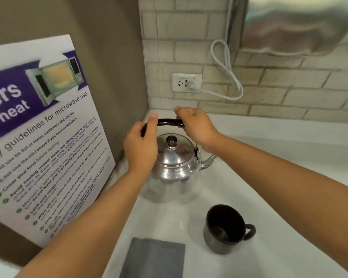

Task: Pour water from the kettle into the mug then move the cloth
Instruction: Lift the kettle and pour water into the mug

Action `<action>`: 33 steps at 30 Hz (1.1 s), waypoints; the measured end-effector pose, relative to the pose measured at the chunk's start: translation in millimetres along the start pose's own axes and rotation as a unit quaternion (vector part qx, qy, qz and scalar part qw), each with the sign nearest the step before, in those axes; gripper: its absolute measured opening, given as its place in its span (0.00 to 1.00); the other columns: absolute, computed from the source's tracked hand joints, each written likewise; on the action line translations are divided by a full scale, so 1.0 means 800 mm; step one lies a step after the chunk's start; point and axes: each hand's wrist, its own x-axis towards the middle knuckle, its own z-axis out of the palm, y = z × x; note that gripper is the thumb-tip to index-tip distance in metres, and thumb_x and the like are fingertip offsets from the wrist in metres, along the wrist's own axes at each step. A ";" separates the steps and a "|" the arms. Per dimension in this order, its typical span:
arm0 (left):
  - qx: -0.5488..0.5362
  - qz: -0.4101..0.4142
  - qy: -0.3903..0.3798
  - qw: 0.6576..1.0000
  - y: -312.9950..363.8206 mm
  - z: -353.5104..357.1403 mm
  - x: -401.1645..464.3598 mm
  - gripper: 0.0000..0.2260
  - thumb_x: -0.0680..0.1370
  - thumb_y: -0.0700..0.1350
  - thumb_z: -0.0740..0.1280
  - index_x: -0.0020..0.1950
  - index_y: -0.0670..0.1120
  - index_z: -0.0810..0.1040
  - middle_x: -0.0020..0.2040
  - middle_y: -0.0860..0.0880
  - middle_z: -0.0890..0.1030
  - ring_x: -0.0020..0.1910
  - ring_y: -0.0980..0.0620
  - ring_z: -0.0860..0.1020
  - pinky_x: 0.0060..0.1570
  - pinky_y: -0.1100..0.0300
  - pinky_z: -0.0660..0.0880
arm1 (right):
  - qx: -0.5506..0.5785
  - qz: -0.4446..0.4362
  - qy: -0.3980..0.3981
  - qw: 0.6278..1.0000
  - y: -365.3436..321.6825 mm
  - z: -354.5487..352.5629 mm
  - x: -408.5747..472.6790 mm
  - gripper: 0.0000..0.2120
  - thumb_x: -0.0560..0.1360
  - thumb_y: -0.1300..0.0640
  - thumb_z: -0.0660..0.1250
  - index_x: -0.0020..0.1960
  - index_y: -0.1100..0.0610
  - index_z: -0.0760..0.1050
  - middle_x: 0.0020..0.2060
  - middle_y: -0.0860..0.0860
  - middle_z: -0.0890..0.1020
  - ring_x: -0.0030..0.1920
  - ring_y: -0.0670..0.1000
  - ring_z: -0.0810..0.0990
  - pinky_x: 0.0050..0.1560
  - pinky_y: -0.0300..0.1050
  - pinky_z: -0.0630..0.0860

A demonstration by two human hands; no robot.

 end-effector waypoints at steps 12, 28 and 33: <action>-0.117 -0.085 -0.005 0.989 0.042 -0.052 -0.043 0.23 0.71 0.51 0.68 0.23 0.52 0.57 0.21 0.56 0.57 0.20 0.56 0.56 0.17 0.66 0.54 | 0.003 -0.042 0.081 0.996 -0.009 -0.043 -0.130 0.13 0.79 0.51 0.60 0.42 0.53 0.80 0.36 0.47 0.81 0.34 0.39 0.77 0.39 0.29 0.72; -0.048 -0.043 -0.050 0.997 0.050 -0.083 -0.078 0.22 0.66 0.54 0.67 0.17 0.50 0.61 0.19 0.56 0.57 0.24 0.54 0.56 0.27 0.55 0.56 | 0.035 0.194 0.225 0.954 0.170 -0.056 -0.279 0.14 0.75 0.53 0.60 0.33 0.57 0.67 0.29 0.51 0.73 0.31 0.49 0.72 0.34 0.37 0.71; -0.006 -0.017 -0.055 0.998 0.054 -0.068 -0.079 0.20 0.65 0.54 0.67 0.19 0.48 0.61 0.19 0.56 0.57 0.26 0.49 0.59 0.27 0.53 0.60 | 0.009 0.157 0.196 0.968 0.178 -0.057 -0.272 0.10 0.74 0.59 0.55 0.34 0.57 0.63 0.32 0.55 0.66 0.33 0.50 0.65 0.32 0.41 0.68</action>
